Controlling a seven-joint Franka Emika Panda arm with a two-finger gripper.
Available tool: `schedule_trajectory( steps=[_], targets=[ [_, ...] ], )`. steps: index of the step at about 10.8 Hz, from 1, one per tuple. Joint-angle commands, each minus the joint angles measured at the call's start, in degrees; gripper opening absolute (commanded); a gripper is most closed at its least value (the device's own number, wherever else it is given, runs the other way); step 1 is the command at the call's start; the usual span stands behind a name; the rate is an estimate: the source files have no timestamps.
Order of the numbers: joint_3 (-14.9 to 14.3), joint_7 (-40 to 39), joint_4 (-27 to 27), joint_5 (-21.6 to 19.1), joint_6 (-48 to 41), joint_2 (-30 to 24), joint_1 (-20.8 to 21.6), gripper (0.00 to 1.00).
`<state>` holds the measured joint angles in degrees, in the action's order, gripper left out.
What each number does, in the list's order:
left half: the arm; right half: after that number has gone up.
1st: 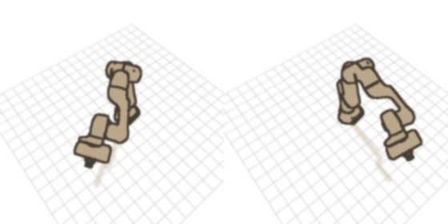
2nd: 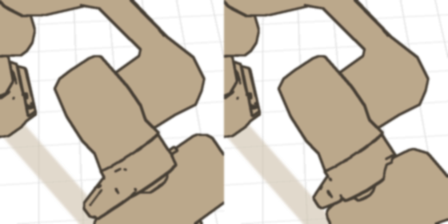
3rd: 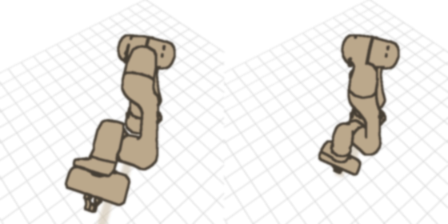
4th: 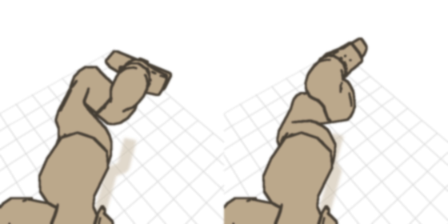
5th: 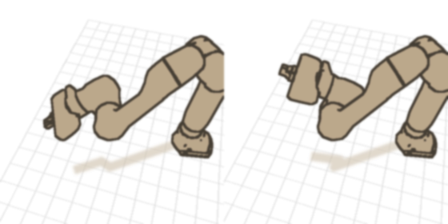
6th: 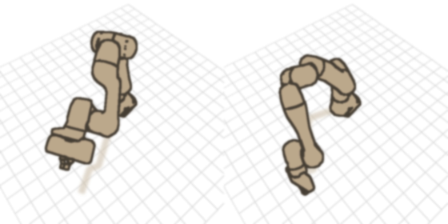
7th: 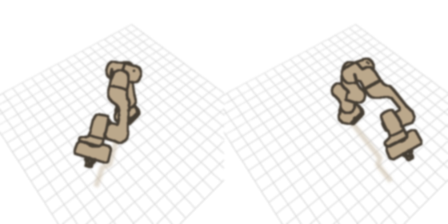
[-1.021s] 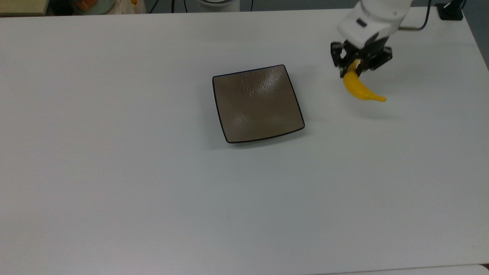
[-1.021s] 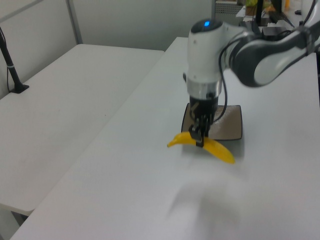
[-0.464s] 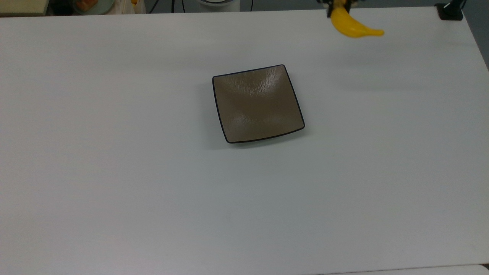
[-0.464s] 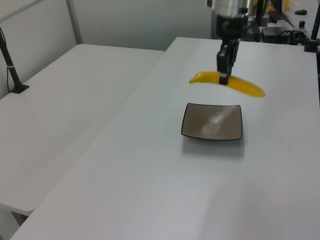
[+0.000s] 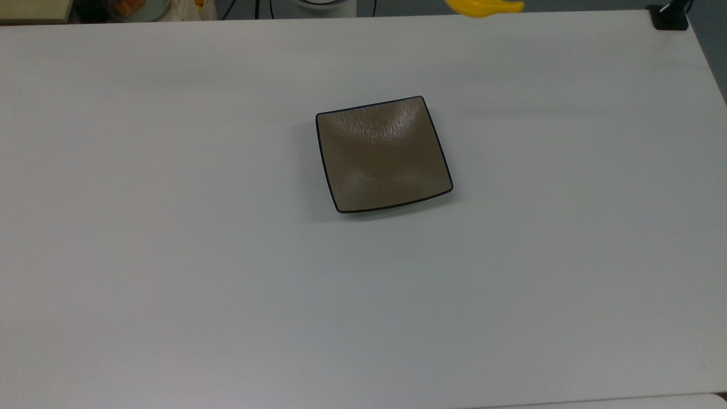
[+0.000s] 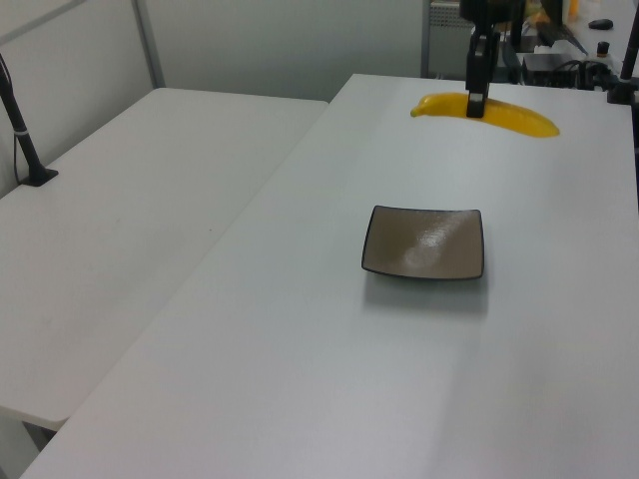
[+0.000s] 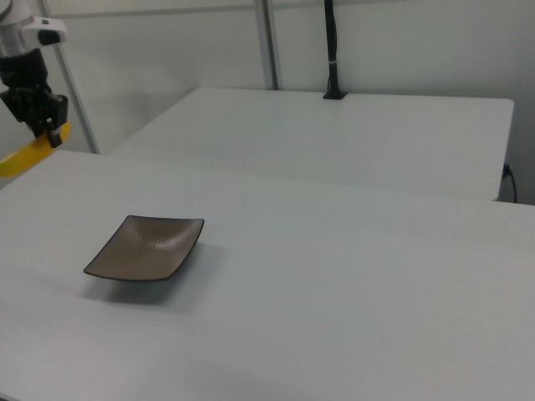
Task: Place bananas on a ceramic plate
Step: 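Lift the held banana up off the table, then carry the banana over the brown plate and lower it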
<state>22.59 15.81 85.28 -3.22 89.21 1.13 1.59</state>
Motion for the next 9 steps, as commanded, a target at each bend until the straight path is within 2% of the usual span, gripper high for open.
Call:
schedule_trajectory(
  steps=[1, 4, 7, 9],
  targets=[
    [0.00, -7.96, 3.57, -1.53, -0.53, -1.31, -6.14, 0.00],
    [0.00, -12.90, 6.99, -1.53, -0.10, 0.00, -10.64, 0.00],
    [0.00, -13.09, 8.49, -1.44, 0.61, 5.35, -10.91, 0.00],
    [-0.35, -13.09, 11.29, -1.52, 4.89, 7.91, -11.17, 0.00]
  ],
)
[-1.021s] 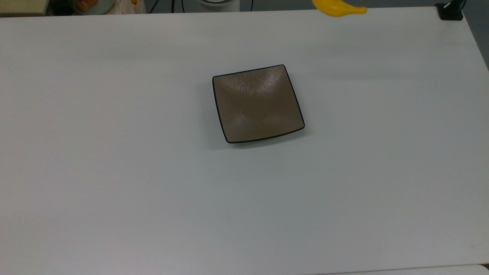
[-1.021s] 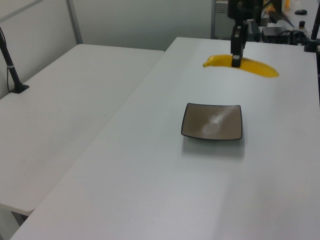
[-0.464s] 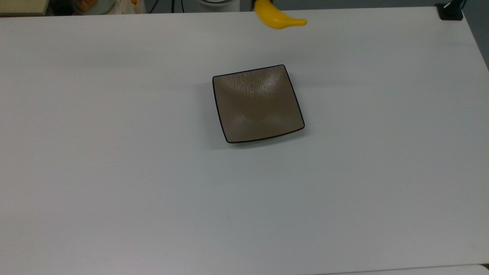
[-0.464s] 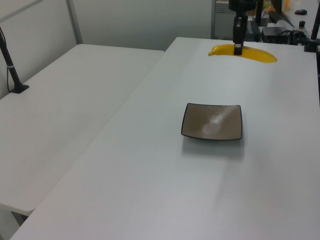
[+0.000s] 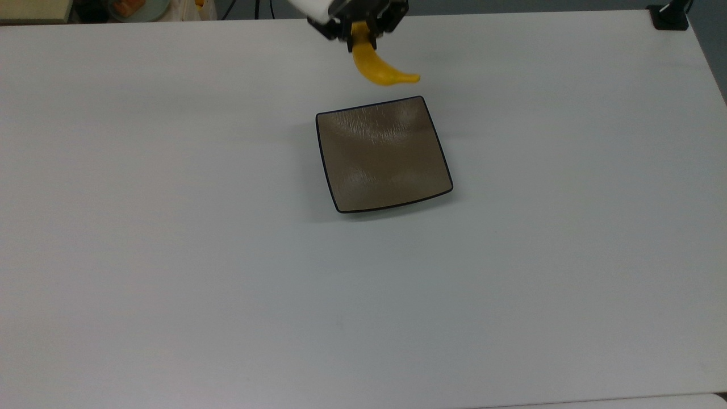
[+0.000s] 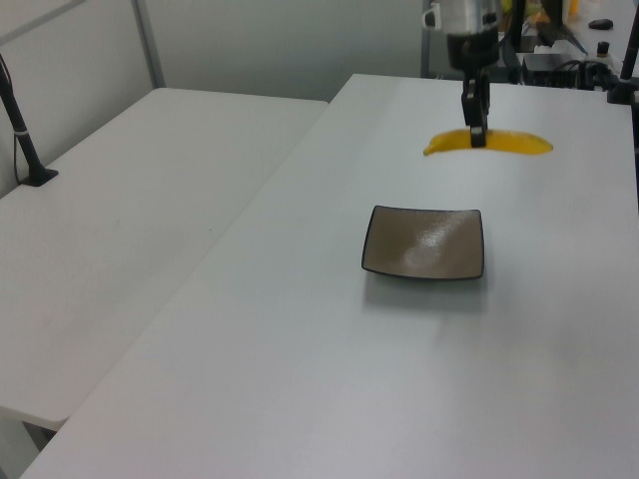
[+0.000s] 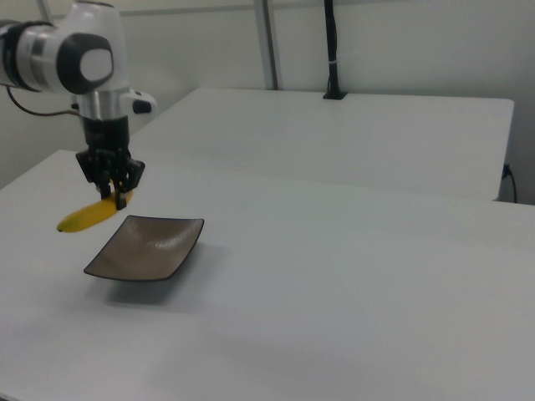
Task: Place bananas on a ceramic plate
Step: 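Carry the banana over the brown plate and lower it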
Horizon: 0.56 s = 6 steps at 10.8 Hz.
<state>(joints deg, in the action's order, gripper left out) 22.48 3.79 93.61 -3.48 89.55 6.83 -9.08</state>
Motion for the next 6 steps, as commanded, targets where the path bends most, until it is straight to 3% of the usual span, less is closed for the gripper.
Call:
schedule_trajectory(
  steps=[1, 4, 6],
  targets=[
    [-0.68, -1.07, 5.59, -1.44, 8.32, 2.48, -0.59, 0.00],
    [-1.91, -1.16, 9.92, -6.25, 19.84, 5.29, -0.86, 0.00],
    [-2.70, -3.87, 10.72, -8.11, 22.76, 7.14, -0.86, 0.00]
  ],
)
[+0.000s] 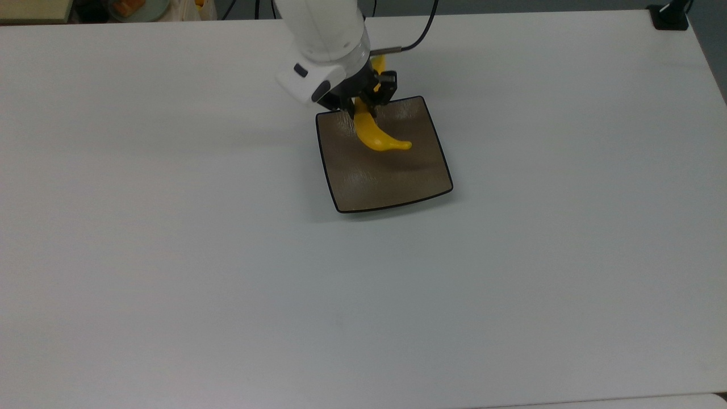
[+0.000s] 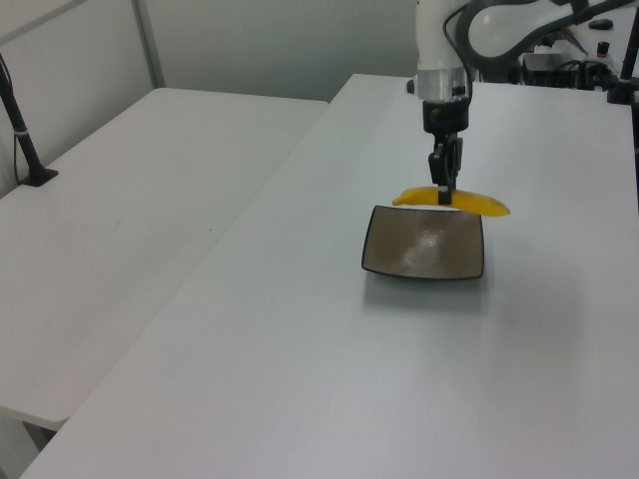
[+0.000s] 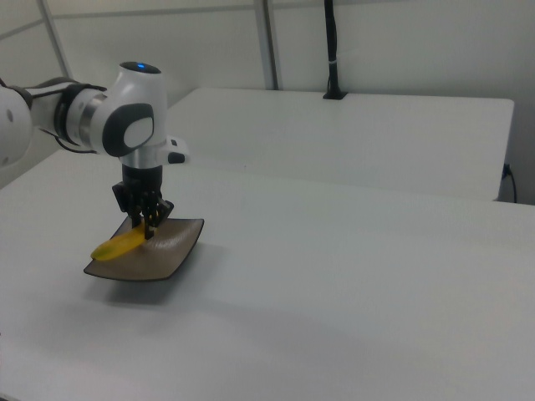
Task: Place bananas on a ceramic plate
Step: 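Carry the banana over the brown plate and lower it, then open the gripper to release the banana onto the plate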
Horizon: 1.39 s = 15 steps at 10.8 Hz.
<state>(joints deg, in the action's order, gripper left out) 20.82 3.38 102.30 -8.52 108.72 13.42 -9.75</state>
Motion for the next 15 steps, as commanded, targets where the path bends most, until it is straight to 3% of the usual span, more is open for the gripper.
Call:
schedule_trajectory(
  steps=[1, 9, 10, 15],
  targets=[
    [-1.74, -4.60, 2.03, -4.65, 3.69, 1.33, -0.19, 0.00],
    [-1.83, -4.79, 2.56, -6.95, 9.49, 5.38, -0.10, 0.01],
    [-1.75, -4.44, 2.56, -6.95, 9.49, 5.47, -0.10, 0.07],
    [-1.83, -4.09, 2.56, -6.95, 9.32, 5.56, -0.01, 0.70]
  ],
)
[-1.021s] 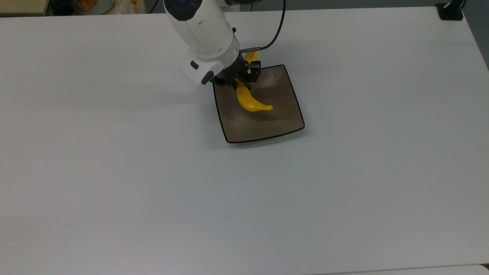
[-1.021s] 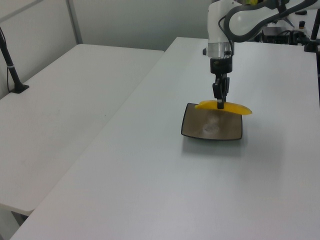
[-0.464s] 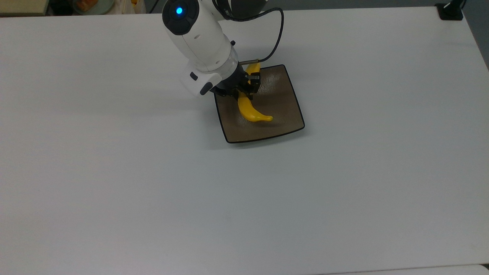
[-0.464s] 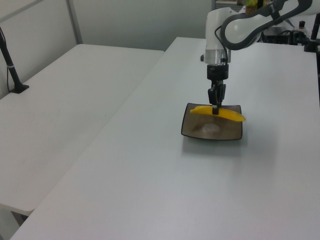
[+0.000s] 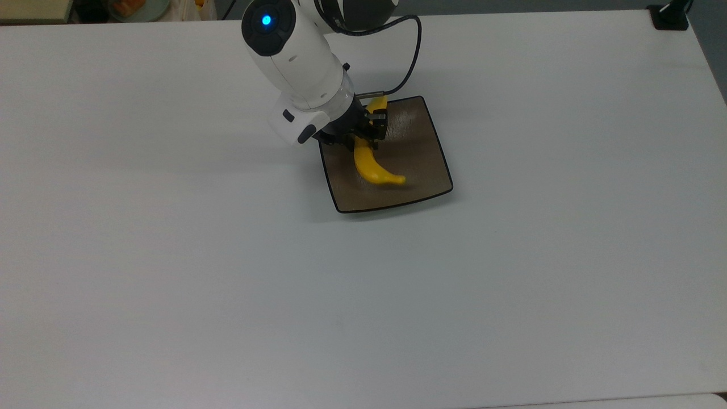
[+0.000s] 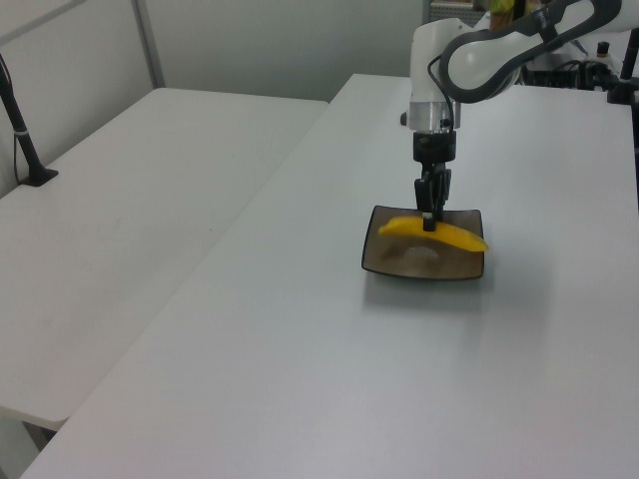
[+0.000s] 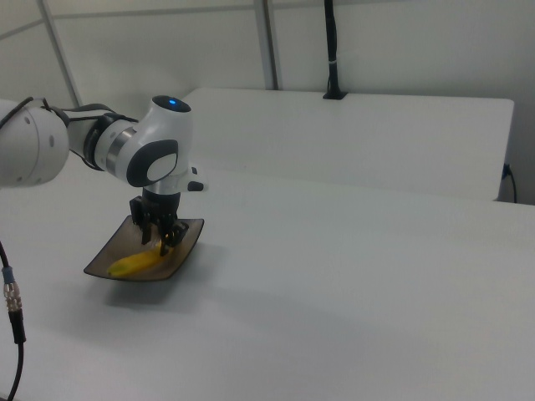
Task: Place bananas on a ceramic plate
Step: 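Open the gripper to release the banana onto the plate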
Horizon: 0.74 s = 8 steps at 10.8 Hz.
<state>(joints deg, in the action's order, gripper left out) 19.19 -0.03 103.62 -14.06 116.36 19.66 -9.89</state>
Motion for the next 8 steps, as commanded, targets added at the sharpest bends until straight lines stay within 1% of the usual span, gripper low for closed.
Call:
schedule_trajectory(
  steps=[1, 2, 3, 4, 5, 7, 8],
  targets=[
    [-0.20, -0.67, 1.14, -1.41, 1.16, -0.85, 0.22, 0.96],
    [-0.20, 0.29, 0.88, -1.32, 0.80, -1.38, 0.40, 1.00],
    [-0.20, 3.34, 0.53, -0.80, 0.63, -2.17, 0.57, 1.00],
    [-0.29, 6.77, 0.00, -0.27, 0.10, -4.35, 0.66, 1.00],
    [-0.46, 8.54, -0.35, 0.60, -2.95, -7.59, 0.84, 1.00],
    [-2.22, 9.09, -2.27, 4.29, -11.36, -14.45, 1.53, 1.00],
    [-4.75, 9.17, -4.72, 5.17, -16.90, -16.91, 2.59, 1.00]
  ],
)
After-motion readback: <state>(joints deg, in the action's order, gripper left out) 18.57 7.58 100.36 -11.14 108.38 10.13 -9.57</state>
